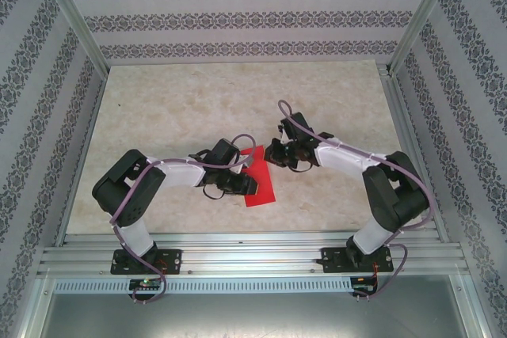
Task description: Fold a paper plane with a square sheet of paper (fold left side to right side)
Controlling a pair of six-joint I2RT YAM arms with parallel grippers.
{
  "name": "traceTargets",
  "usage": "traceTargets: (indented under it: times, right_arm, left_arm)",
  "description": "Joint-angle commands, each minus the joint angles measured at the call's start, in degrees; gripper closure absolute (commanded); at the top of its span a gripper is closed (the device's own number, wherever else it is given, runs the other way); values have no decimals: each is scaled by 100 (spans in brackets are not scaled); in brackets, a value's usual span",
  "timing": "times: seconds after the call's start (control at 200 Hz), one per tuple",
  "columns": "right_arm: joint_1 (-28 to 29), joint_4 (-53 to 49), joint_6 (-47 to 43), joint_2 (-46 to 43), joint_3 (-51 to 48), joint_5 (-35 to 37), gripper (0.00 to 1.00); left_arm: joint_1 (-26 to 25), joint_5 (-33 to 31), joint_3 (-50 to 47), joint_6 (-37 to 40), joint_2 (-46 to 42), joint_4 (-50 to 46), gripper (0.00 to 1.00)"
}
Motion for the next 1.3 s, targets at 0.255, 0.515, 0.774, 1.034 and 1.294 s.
traceTargets:
  times: [0.255, 0.515, 0.774, 1.034, 1.294]
  right_arm:
    - [763, -47, 804, -664, -1132, 156, 91]
    - [1135, 160, 956, -116, -1180, 170, 92]
    - [1142, -590, 675, 71, -1214, 653, 93]
    - [1132, -767, 497, 291, -1224, 827, 94]
    - [1075, -793, 444, 305, -1180, 827, 94]
  left_arm:
    - [-153, -500, -30, -14, -114, -238, 68]
    - [-146, -621, -16, -173, -218, -206, 68]
    - [-139, -809, 237, -392, -277, -255, 64]
    - [-14, -917, 768, -352, -61, -392, 57]
    - [57, -853, 964, -125, 228, -378, 57]
